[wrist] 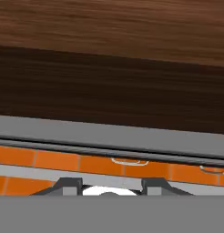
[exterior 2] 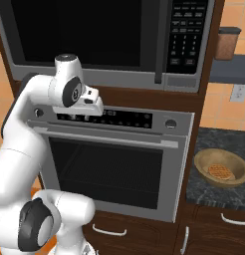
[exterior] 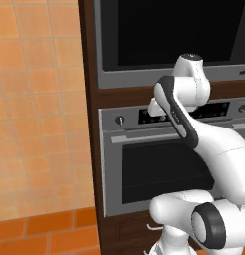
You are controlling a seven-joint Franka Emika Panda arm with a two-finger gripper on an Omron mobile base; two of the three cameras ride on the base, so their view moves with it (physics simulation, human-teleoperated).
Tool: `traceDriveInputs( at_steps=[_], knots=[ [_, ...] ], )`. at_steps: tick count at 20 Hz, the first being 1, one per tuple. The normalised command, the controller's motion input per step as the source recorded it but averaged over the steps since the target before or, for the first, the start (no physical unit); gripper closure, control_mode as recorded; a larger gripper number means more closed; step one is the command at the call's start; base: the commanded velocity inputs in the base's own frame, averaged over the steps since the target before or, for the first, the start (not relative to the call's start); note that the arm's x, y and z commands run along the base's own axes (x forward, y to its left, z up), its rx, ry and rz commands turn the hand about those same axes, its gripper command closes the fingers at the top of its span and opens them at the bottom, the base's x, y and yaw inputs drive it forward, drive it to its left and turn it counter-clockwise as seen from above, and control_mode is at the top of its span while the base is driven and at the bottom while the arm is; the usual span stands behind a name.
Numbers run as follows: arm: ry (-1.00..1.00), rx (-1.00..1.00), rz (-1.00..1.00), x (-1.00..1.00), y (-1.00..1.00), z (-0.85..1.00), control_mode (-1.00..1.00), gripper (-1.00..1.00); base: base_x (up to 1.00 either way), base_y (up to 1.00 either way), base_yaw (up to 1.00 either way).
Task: Open the microwave, place the bowl with waffle inside the microwave, then close the microwave door and turn it on.
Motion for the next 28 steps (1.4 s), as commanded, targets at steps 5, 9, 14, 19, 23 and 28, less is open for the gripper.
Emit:
traceDriveInputs(
  at_steps=[5,9,14,19,23,28],
  knots=[
    [-0.22,0.02,0.01,-0.56,-0.39,0.08,-1.0,-1.0,0.0,0.0,0.0],
    [-0.4,0.01,0.0,-0.77,-0.63,0.45,-1.0,-1.0,0.0,0.0,0.0],
    [-0.39,0.02,0.0,-0.26,-0.57,0.45,-1.0,-1.0,0.0,0.0,0.0],
    [-0.31,0.02,0.0,-0.08,-0.48,0.56,-1.0,-1.0,0.0,0.0,0.0],
    [-0.32,0.0,-0.03,-0.21,-0.43,0.7,-1.0,-1.0,0.0,0.0,0.0],
    [-0.33,0.0,-0.13,0.0,-0.4,0.56,-1.0,-1.0,0.0,0.0,0.0]
  ],
)
